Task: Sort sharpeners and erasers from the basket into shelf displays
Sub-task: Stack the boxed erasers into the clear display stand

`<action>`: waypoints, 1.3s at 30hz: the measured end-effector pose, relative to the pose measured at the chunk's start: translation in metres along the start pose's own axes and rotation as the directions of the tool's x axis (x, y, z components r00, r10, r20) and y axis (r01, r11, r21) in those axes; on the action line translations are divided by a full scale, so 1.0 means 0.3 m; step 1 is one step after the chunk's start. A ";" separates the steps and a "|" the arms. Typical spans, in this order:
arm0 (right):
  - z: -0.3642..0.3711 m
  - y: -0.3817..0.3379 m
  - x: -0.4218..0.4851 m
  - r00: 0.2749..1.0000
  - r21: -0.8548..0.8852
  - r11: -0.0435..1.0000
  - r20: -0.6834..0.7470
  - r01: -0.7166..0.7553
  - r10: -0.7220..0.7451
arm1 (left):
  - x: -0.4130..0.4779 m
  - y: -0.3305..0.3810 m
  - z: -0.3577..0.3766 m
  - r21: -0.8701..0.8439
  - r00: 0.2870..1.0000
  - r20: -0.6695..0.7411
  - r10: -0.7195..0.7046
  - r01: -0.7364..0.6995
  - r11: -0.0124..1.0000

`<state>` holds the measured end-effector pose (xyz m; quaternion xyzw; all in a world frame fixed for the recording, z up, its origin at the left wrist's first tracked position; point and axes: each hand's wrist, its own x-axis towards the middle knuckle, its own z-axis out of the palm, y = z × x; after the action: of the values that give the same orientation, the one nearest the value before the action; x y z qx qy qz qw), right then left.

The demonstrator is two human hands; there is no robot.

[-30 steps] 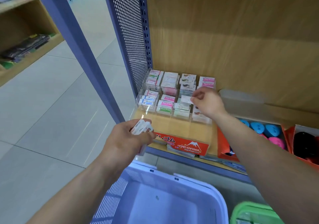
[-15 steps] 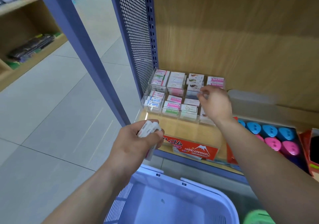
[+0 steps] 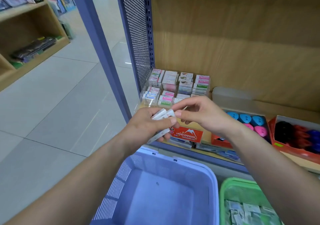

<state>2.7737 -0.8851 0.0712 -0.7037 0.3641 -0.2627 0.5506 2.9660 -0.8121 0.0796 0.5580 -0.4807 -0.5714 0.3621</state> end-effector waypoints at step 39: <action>-0.204 0.289 0.063 0.850 0.258 0.920 -0.367 -0.296 0.377 | 0.096 -0.085 0.014 0.013 0.986 -0.134 -0.098 0.100 0.995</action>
<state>2.7183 -0.9471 0.0024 -0.5014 0.5624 -0.3371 0.5646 2.9618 -0.8318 0.0465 0.6217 -0.4326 -0.5454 0.3591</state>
